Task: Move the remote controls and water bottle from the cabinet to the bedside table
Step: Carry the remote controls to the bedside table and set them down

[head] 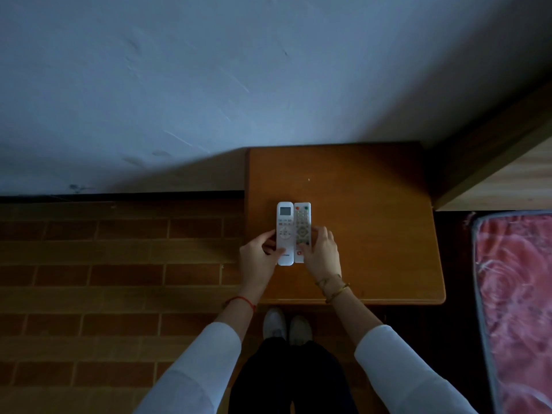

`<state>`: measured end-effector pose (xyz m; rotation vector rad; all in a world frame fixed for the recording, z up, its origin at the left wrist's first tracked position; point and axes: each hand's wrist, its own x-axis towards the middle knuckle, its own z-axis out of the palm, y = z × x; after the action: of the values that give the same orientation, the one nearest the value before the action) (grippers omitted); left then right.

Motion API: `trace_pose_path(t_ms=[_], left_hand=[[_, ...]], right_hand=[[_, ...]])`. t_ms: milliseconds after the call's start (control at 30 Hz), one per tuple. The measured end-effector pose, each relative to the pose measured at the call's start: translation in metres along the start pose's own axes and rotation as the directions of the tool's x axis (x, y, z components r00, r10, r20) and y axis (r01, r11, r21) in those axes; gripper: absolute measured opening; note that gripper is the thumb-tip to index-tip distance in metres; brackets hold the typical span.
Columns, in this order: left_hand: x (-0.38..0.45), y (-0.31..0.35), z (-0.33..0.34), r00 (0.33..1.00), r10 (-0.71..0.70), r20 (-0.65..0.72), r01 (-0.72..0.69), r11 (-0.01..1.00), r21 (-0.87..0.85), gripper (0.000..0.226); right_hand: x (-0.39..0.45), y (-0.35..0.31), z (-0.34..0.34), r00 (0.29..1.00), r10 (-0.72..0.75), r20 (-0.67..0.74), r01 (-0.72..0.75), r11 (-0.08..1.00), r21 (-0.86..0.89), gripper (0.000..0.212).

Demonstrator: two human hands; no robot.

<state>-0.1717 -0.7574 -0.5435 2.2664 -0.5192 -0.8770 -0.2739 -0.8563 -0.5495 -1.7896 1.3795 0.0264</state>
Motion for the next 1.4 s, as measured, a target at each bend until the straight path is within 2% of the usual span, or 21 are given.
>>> trace_pose_path(t_ms=[133, 367, 633, 967, 1167, 1400], left_hand=[[-0.003, 0.001, 0.0, 0.998, 0.035, 0.044, -0.036, 0.999, 0.011, 0.052], [-0.023, 0.021, -0.024, 0.991, 0.085, 0.106, -0.1, 0.985, 0.143, 0.055], [-0.078, 0.089, -0.12, 0.964, 0.267, 0.003, -0.25, 0.899, 0.359, 0.044], [-0.196, 0.169, -0.241, 0.874, 0.474, -0.108, -0.394, 0.821, 0.414, 0.038], [-0.262, 0.172, -0.281, 0.844, 0.497, -0.201, -0.412, 0.841, 0.352, 0.038], [-0.318, 0.155, -0.313, 0.831, 0.469, -0.299, -0.359, 0.863, 0.356, 0.039]], right_hand=[[-0.002, -0.001, -0.005, 1.0, 0.002, 0.018, -0.002, 1.0, 0.0, 0.04], [-0.021, -0.017, -0.038, 0.998, -0.008, 0.069, 0.024, 0.974, -0.226, 0.045], [-0.084, -0.087, -0.132, 0.987, -0.151, 0.049, 0.159, 0.921, -0.356, 0.047], [-0.204, -0.174, -0.234, 0.916, -0.399, -0.04, 0.359, 0.86, -0.362, 0.045], [-0.258, -0.198, -0.251, 0.877, -0.476, -0.061, 0.425, 0.83, -0.361, 0.046], [-0.301, -0.22, -0.246, 0.827, -0.56, 0.035, 0.539, 0.775, -0.329, 0.046]])
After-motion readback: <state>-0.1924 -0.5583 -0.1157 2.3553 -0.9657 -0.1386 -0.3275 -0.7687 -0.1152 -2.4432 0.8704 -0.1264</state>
